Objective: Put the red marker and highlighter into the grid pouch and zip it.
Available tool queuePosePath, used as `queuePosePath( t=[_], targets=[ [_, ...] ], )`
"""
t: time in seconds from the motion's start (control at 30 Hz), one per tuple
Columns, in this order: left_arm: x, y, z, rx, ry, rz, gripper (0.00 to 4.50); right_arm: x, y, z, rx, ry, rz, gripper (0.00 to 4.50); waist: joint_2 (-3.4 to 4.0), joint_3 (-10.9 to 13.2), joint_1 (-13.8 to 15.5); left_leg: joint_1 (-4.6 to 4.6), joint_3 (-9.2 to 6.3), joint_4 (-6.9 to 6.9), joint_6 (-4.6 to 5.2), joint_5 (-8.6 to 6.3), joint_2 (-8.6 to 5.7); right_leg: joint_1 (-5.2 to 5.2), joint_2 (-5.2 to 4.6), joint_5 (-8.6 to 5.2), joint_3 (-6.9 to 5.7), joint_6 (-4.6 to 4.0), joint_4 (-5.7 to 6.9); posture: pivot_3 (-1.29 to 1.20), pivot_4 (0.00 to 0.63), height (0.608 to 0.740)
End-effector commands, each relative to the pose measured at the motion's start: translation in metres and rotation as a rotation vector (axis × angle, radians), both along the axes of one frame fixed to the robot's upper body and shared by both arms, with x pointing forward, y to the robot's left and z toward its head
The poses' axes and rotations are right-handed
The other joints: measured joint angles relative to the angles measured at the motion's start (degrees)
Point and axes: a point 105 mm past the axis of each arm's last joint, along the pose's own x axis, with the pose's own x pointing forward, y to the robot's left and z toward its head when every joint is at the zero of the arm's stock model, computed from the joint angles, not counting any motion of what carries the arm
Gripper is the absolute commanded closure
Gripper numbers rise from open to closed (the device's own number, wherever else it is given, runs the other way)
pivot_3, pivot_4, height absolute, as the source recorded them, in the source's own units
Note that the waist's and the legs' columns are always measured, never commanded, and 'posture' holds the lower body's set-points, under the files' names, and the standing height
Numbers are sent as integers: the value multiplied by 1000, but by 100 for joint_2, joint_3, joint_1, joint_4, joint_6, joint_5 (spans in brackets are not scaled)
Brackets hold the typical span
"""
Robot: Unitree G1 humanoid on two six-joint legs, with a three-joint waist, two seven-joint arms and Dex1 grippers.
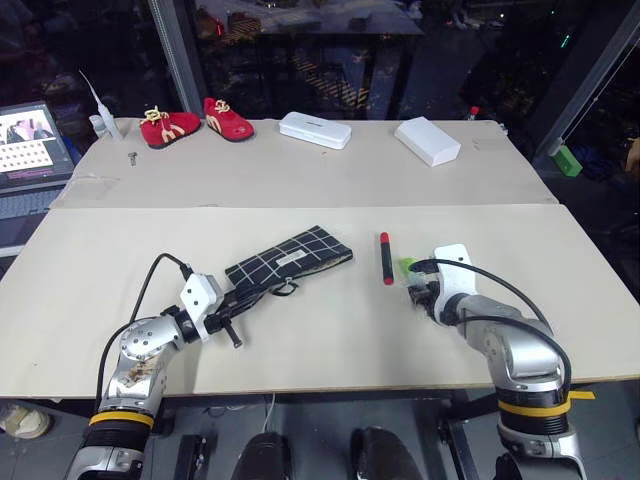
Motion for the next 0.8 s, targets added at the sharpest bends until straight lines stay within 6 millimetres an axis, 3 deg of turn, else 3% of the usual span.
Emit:
queuePosePath(
  t=[0.03,0.23,0.33,0.43,0.53,0.67,0.8],
  targets=[
    [0,2,8,-10,-44,3,4500,-8,-24,-21,-58,79,-98,3455,0,0,4,0,0,0,0,0,0,0,0,0,0,0,0,0,150,740],
    [-1,1,7,-16,-43,-6,4500,-3,-25,-11,-32,43,-123,3456,0,0,8,-4,-1,0,0,0,0,-4,-1,-1,0,1,-1,0,150,740],
    [0,1,8,-17,-41,-9,4500,10,-27,13,-9,-70,-150,3456,1,1,9,-6,-1,0,0,0,0,-6,-1,0,0,0,-1,0,150,740],
    [0,0,9,-19,-39,-16,4500,27,-15,63,-30,-281,30,3456,20,15,-1,-17,1,0,1,0,-3,-17,-1,0,2,0,-1,0,150,740],
    [-3,-3,9,-18,-36,-35,4500,25,8,95,-159,-436,297,3456,42,30,-25,-29,5,-1,6,-3,-6,-34,-1,-2,10,4,0,0,150,740],
    [-4,-7,12,-25,-37,-51,4500,8,34,102,-261,-501,589,3456,40,31,-56,-29,2,-8,21,-16,-2,-35,15,-11,5,12,-1,0,150,740],
    [-4,-12,24,-38,-51,-80,4500,-9,54,90,-389,-486,845,3456,38,33,-31,-30,2,-7,19,-17,0,-34,9,-12,4,12,-4,0,150,740]
  ],
)
